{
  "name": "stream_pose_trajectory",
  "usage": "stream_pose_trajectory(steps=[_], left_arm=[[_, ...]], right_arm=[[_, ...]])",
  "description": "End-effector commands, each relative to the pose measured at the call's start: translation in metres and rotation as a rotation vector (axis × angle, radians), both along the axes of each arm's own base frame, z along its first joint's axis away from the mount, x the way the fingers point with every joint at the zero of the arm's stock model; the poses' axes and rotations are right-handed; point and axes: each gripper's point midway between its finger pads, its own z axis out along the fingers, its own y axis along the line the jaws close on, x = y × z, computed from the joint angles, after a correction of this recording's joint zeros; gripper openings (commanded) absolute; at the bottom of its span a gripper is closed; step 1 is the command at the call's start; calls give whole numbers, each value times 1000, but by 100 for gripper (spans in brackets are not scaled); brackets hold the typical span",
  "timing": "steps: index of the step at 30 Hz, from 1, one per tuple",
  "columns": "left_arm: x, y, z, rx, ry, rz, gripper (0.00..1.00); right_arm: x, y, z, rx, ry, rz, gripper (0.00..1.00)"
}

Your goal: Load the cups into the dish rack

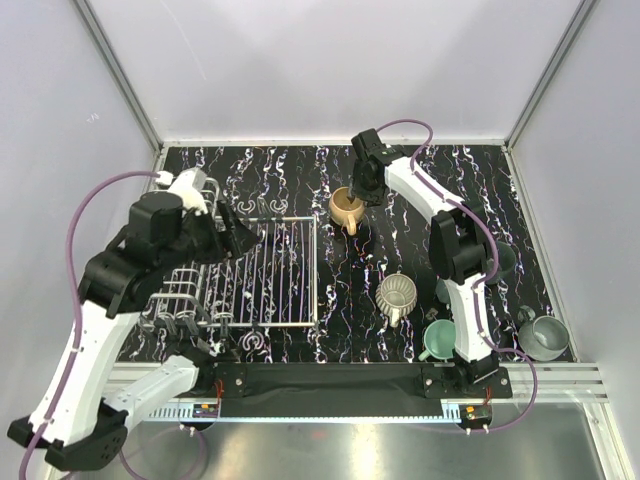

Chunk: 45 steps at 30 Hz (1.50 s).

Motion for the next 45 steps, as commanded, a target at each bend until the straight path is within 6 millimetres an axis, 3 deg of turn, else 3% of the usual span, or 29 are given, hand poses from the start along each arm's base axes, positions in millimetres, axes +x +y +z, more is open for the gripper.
stream_pose_trajectory(steps=[1,8,16,23,27,29,33,34,36,37,39,40,41,43,45], left_arm=[[5,-29,22,-31,-59,-119,78],[5,-71,10,22,-24,-185,78],[9,-83,11,35,-37,-154,78],[9,-86,9,52,-35,-155,73],[8,-84,1,68,-23,-152,71],[6,-83,-2,72,-16,-152,71],[5,-86,-5,78,0,-159,57],[5,-88,-5,80,0,-165,56],[8,-92,-4,85,1,-166,56],[10,-95,-5,92,5,-164,56],[13,-101,-2,80,2,-166,56],[13,-105,-4,83,9,-170,57],[14,-109,-4,76,8,-171,57],[16,-115,-6,70,12,-174,57],[18,-121,-10,67,23,-169,57]], right_arm=[[2,-3,8,-39,-35,0,52],[2,-5,8,-44,-55,-2,48],[3,-5,3,-59,-46,7,44],[3,-6,12,-54,-77,17,29],[1,-7,21,-56,-88,29,4],[-1,-7,25,-52,-81,31,0],[-19,-11,50,-84,-98,50,0],[-24,-12,66,-75,-125,52,0],[-41,-9,66,-74,-118,76,0],[-49,-11,76,-71,-129,85,0],[-70,-11,69,-104,-107,117,0],[-78,-13,77,-106,-125,121,0],[-89,-18,66,-134,-99,125,0],[-105,-17,65,-145,-96,143,0],[-117,-22,51,-188,-74,148,0]])
